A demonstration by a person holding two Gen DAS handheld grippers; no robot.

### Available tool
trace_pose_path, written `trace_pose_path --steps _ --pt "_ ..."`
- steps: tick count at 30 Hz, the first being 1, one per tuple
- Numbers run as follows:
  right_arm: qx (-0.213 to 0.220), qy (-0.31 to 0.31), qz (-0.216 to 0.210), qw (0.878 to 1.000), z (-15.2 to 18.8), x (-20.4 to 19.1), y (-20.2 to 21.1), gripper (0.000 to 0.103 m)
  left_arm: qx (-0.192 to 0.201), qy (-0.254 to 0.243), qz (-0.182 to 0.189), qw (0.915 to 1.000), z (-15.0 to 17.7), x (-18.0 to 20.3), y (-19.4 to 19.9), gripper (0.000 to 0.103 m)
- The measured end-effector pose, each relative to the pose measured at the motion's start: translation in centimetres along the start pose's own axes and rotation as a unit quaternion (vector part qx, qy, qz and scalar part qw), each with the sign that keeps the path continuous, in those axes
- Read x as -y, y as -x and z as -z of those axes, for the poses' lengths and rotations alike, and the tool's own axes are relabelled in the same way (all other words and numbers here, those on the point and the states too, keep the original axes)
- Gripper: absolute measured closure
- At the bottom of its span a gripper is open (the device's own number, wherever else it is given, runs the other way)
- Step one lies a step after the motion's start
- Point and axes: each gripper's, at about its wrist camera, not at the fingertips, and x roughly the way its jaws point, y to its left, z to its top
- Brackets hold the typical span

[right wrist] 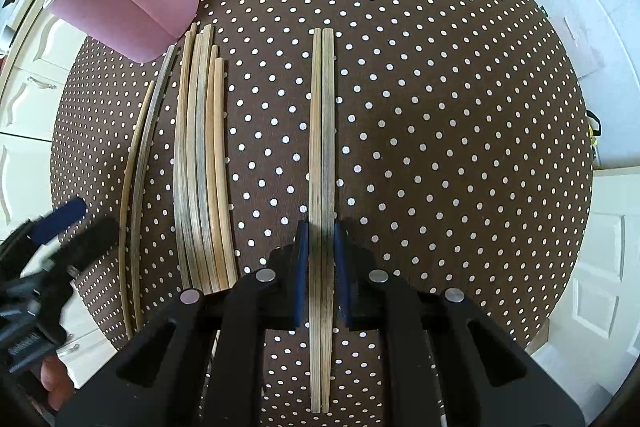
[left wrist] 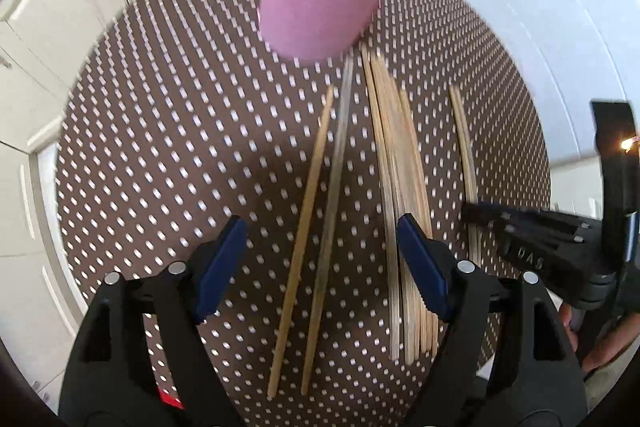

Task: Organize utensils
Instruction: 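Close the right tool on the chopstick pair and lift it upright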

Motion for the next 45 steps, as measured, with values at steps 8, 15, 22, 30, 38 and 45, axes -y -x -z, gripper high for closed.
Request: trace_pose_path --steps 8,15,22,30,38,45 --pt "0.0 -0.006 -0.006 1.0 0.5 1.4 0.4 0.091 -0.005 -0.082 -0.072 0.994 -0.3 2.1 -3.3 0.047" --pt "0.001 -0.004 -0.004 1.0 1.2 2.0 0.7 0.091 0.004 -0.076 -0.087 0.9933 -0.3 3.8 -2.4 0.091" --pt "0.014 -0.014 -0.017 1.0 0.2 0.8 1.2 0.091 0.003 -0.051 -0.078 0.9956 0.1 3.2 -1.6 0.091" --pt "0.045 -0.008 -0.041 0.998 0.2 1.4 4.1 0.091 0.029 -0.028 -0.089 0.9952 2.6 3.6 -0.1 0.091" --pt "0.1 0.017 -0.079 0.992 0.7 2.7 8.0 0.091 0.075 0.011 -0.102 0.9919 4.9 4.9 3.9 0.091" --pt "0.161 0.042 -0.115 0.979 1.5 4.0 13.1 0.091 0.122 0.048 -0.109 0.9853 6.4 6.6 6.1 0.091"
